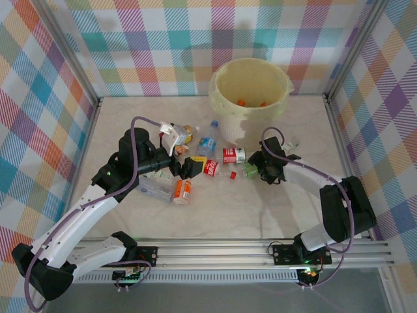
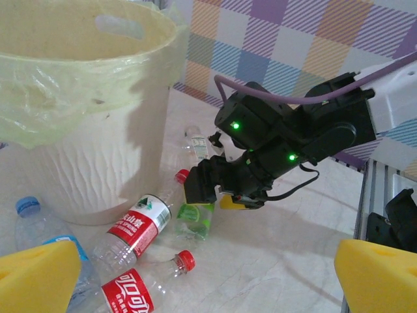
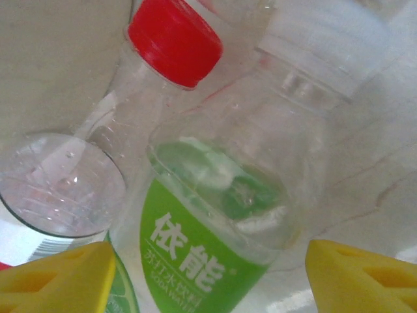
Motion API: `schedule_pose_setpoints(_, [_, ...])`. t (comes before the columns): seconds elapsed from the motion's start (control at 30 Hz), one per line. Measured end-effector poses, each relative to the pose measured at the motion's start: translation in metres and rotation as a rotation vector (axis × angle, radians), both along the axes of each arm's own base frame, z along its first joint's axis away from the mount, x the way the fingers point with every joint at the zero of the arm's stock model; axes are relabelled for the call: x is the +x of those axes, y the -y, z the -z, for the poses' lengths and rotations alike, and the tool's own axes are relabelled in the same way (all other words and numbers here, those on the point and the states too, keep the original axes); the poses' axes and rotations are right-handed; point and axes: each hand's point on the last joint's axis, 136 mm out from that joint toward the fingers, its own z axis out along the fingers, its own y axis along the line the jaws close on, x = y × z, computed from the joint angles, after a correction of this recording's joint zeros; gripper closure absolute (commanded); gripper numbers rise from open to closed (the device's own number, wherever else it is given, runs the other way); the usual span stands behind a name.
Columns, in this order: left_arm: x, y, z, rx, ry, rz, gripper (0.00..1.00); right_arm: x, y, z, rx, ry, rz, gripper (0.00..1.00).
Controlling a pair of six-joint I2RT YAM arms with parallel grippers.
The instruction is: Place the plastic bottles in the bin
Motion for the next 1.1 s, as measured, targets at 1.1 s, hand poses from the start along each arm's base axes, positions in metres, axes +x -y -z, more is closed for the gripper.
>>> schedule_pose_setpoints(1.1, [0.0, 0.002, 0.001, 0.001, -0.006, 0.009, 0.0, -0.017, 0.032, -0.014, -0.022, 0.067, 0.059, 0.24])
